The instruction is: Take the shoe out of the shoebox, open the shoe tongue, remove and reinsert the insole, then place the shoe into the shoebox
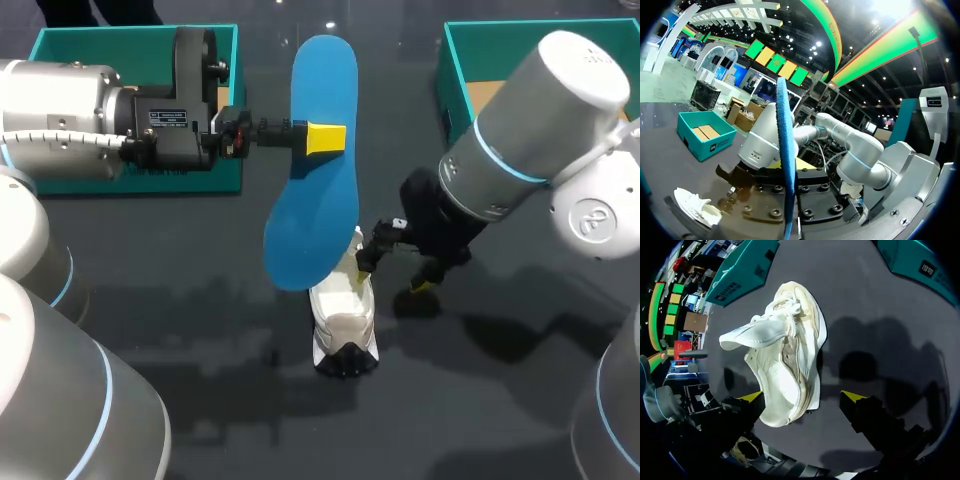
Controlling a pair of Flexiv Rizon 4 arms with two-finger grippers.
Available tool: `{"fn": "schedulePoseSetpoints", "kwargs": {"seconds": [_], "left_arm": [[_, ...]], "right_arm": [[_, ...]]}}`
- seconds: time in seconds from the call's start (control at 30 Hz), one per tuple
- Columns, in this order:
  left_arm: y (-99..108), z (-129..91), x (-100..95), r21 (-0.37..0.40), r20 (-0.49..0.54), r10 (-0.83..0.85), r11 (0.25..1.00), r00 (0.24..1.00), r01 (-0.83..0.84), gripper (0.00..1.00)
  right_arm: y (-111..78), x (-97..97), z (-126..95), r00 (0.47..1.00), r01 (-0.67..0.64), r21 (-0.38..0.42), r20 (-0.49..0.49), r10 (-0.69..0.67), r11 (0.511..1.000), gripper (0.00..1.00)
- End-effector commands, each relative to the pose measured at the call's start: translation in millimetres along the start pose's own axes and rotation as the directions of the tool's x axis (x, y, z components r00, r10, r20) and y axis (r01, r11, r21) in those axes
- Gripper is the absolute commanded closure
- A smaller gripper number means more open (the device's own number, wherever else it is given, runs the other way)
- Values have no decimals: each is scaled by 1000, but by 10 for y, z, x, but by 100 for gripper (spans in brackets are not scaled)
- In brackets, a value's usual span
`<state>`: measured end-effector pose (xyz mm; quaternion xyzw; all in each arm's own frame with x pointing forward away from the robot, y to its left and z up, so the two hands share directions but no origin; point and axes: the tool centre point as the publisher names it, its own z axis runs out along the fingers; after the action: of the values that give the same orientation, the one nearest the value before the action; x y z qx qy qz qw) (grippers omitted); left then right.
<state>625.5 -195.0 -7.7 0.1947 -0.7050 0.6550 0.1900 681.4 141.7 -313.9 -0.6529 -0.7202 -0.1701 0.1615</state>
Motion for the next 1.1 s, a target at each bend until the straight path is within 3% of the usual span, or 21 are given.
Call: {"fn": "schedulePoseSetpoints", "kwargs": {"seconds": [0.03,0.17,0.43,0.67,0.83,0.87,0.9,1.1], "left_arm": [[-4,11,-4,-1,0,0,1000,1000,0,100],[-4,11,-4,-1,0,0,1000,1000,0,100],[-4,11,-4,-1,0,0,1000,1000,0,100],[-98,89,-113,49,-1,315,948,949,-315,100],[-82,103,-334,75,-2,569,820,822,-568,100],[-63,108,-373,75,18,689,722,725,-688,100],[10,115,-421,52,43,823,564,566,-824,100],[10,115,-421,52,43,823,564,566,-824,100]], "right_arm": [[-67,-138,-203,987,-29,-7,-159,28,1000,0],[-93,-136,-507,967,-58,-27,-250,50,998,0],[-93,-136,-507,967,-58,-27,-250,50,998,0],[24,-38,-665,923,-33,-13,-385,26,999,0],[71,-12,-817,856,-70,-6,-514,56,998,0],[85,0,-847,830,-70,-1,-554,58,998,0],[102,17,-887,814,-31,8,-580,30,999,0],[102,17,-887,814,-31,8,-580,30,999,0]]}}
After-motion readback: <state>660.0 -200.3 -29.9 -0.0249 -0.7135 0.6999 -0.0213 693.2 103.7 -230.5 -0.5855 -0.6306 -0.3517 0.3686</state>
